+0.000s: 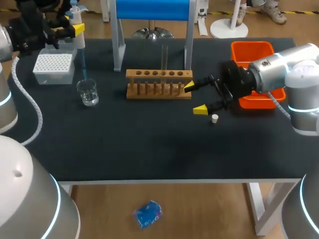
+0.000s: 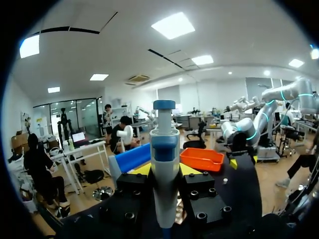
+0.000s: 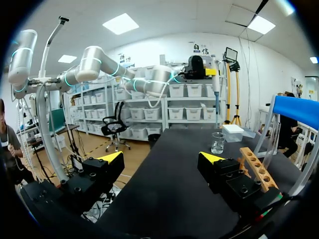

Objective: Invert the test tube, pick up the pipette, mount the tip to pipette, aspirate from beaker and dispense into the tube, eject the tip, return the pipette, and cap with the stopper.

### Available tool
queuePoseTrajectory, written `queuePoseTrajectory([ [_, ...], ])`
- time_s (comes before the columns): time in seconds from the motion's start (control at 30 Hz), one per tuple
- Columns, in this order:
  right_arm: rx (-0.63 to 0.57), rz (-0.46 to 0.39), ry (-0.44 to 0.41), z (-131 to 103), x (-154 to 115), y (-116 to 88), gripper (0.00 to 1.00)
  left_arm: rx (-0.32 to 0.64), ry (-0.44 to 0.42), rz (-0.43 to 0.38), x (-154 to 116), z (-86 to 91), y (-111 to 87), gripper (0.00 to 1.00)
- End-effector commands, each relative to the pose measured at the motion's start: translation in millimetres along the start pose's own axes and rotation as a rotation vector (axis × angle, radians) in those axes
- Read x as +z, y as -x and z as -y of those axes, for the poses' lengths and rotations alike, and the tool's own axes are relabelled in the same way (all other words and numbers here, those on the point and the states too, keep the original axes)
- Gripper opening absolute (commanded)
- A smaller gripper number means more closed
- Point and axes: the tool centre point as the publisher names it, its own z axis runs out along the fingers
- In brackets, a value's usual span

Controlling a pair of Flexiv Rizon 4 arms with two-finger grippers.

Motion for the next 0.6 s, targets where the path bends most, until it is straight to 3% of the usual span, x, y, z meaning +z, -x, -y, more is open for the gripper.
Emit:
queuePoseTrajectory([
  [0.03, 0.000, -0.002, -0.002, -1, -1, 0, 1.00, 0.000, -0.011, -0.076, 3, -4.1, 7.9, 0.00],
  [0.6, 0.000, -0.002, -0.002, -1, -1, 0, 1.00, -0.016, -0.021, -0.064, 11, -29.5, 29.6, 0.00],
])
